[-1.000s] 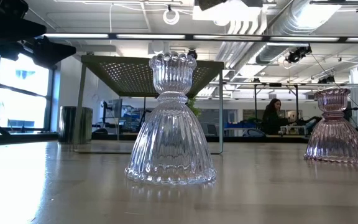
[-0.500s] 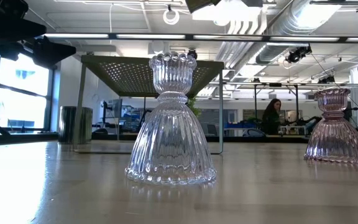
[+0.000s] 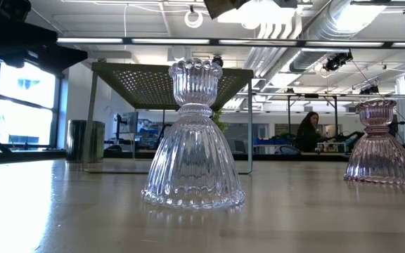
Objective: Pick & Place candle stick holders
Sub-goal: Put the right brown scented candle on the shelf
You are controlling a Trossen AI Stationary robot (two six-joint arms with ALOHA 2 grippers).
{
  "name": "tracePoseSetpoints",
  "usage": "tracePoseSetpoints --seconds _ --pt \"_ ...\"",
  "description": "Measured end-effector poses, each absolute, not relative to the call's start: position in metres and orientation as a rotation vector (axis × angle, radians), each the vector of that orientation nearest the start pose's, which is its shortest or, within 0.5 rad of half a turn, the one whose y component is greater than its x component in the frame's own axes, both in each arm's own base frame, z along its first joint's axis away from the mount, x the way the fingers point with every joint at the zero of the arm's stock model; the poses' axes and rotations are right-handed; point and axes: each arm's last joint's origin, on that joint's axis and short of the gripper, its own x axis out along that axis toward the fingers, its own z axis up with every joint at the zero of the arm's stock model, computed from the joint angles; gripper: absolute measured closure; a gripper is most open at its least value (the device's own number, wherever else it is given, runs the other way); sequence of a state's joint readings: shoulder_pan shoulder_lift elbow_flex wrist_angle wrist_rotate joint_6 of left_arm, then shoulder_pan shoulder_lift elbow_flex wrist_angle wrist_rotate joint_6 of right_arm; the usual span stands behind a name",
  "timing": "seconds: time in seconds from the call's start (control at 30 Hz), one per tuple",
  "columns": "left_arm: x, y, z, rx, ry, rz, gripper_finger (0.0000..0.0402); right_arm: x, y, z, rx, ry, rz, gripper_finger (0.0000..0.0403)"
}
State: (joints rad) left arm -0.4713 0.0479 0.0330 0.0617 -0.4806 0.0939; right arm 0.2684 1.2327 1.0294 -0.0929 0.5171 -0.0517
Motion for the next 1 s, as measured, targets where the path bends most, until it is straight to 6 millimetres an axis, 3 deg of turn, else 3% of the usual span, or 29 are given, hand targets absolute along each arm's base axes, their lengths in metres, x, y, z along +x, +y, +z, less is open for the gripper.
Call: tracePoseSetpoints --seconds 0.37,0.63,0.8,1.0 --pt "0.089 -0.042 0.176 -0.014 -0.031 -0.371 0.0014 0.267 0.059 0.335 -0.179 0.284 -0.217 0.0062" --pt "0.089 -0.041 0.179 -0.288 0.0 -0.323 0.0014 0.267 0.059 0.335 -0.197 0.286 -0.212 0.0062" --pt "0.083 -0.036 0.21 -0.328 -0.041 -0.282 0.0014 0.269 0.06 0.333 -0.199 0.293 -0.209 0.0062" --pt "0.076 -0.03 0.263 -0.256 -0.077 -0.219 0.0014 0.279 0.063 0.321 -0.204 0.333 -0.198 0.0062"
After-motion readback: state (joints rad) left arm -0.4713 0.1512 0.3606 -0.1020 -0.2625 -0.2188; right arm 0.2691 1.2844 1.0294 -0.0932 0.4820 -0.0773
